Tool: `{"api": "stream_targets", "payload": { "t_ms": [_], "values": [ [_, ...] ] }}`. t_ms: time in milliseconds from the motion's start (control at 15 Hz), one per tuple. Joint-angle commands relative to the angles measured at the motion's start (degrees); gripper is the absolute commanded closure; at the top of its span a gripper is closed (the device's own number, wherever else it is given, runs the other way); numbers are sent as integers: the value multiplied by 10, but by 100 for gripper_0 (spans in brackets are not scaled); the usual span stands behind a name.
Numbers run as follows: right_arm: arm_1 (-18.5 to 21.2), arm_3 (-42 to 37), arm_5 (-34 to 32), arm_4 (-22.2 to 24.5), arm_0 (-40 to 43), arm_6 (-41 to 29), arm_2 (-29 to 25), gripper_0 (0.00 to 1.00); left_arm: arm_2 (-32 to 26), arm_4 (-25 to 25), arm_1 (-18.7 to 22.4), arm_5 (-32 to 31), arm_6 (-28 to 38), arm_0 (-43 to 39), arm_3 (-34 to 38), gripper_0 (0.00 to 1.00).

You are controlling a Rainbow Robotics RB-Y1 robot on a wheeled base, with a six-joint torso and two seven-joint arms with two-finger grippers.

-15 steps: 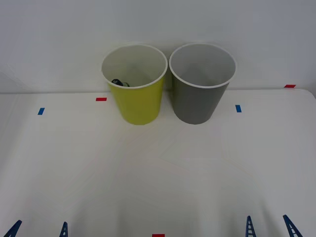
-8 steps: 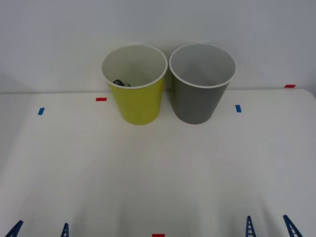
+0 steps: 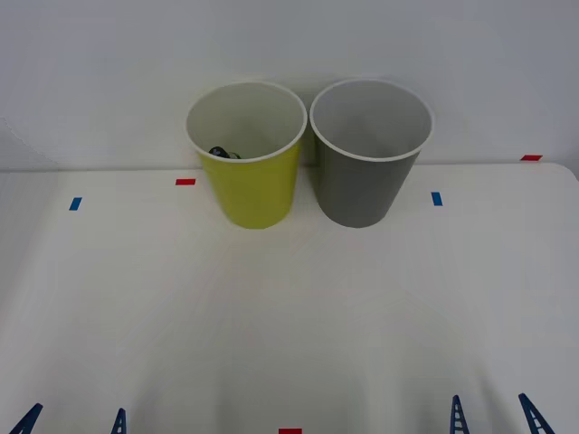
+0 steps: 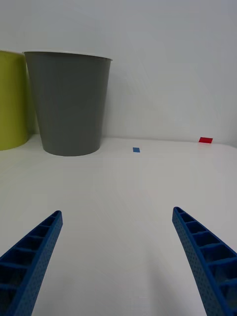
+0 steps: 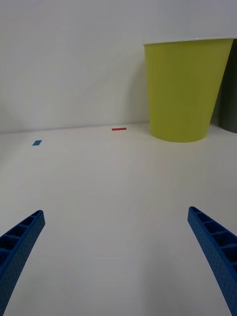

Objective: Put cans in the gray bin and PET bottles in the light green bin.

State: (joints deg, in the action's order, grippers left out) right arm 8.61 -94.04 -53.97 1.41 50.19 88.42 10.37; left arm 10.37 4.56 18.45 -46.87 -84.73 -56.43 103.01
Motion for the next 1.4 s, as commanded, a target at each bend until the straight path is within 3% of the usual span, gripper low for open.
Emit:
{"api": "stream_targets", "payload": {
  "t_ms": [67,1400],
  "values": [
    [0,0,0,0,0,0,0,23,0,0,0,0,0,0,0,0],
    [0,0,0,0,0,0,0,23,0,0,0,0,0,0,0,0]
  ]
}}
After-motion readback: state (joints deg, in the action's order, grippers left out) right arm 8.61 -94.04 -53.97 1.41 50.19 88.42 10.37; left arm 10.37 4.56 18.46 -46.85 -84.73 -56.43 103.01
